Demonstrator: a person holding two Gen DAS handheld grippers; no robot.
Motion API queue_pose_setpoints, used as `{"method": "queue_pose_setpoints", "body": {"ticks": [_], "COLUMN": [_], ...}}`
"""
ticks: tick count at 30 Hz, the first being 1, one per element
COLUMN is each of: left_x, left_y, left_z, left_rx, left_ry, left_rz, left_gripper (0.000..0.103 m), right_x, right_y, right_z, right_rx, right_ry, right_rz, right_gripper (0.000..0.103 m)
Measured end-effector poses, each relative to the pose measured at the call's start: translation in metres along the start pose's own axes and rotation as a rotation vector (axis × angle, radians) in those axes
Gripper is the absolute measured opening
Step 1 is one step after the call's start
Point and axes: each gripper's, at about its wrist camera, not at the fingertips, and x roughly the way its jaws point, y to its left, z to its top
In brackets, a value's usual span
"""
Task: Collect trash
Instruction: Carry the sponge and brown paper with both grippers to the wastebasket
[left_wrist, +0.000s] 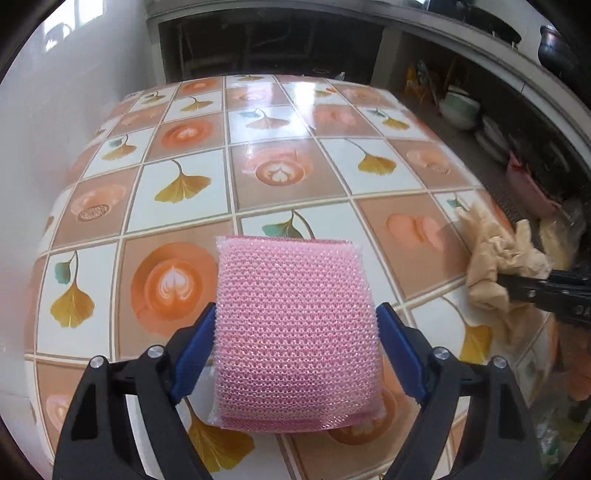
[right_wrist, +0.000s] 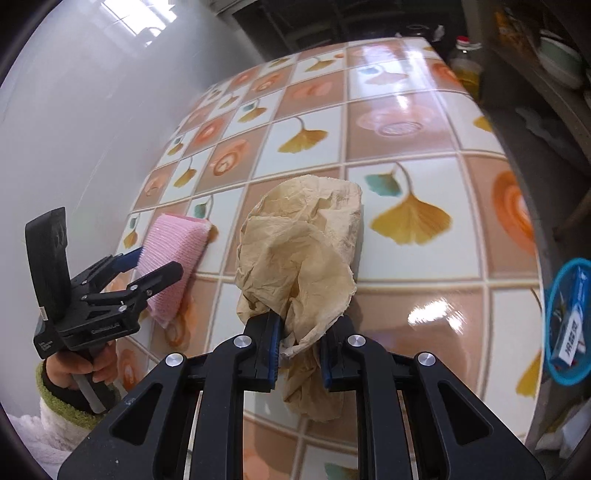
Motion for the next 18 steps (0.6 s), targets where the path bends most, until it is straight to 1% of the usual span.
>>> {"method": "queue_pose_setpoints", "body": {"ticks": [4, 8, 13, 18], "left_x": [0.007, 0.006, 0.003, -0.006], "left_y": [0.000, -0.001, 0.000, 0.001], "left_z": [-0.004, -0.008, -0.009, -0.009], "left_rx": [0.014, 0.023, 0.014, -0.007], "left_ry": [0.013, -0.002, -0.003, -0.024], "left_rz": [0.022, 0.031, 0.043, 0.041], "left_gripper": [0.082, 0.081, 0.080, 0.080], "right_x": [0.002, 0.002, -0.001, -0.004], "right_y": [-0.005, -0.007, -0.007, -0.008], "right_z": [-0.004, -0.007, -0.009, -0.012], "right_rx": [0.021, 0.027, 0.023, 0.024], "right_ry": [0.002, -0.004, -0.023, -0.028], "right_rz": [-0.007, -0.020, -0.024, -0.020], "right_gripper": [0.017, 0.018, 0.018, 0.018]}}
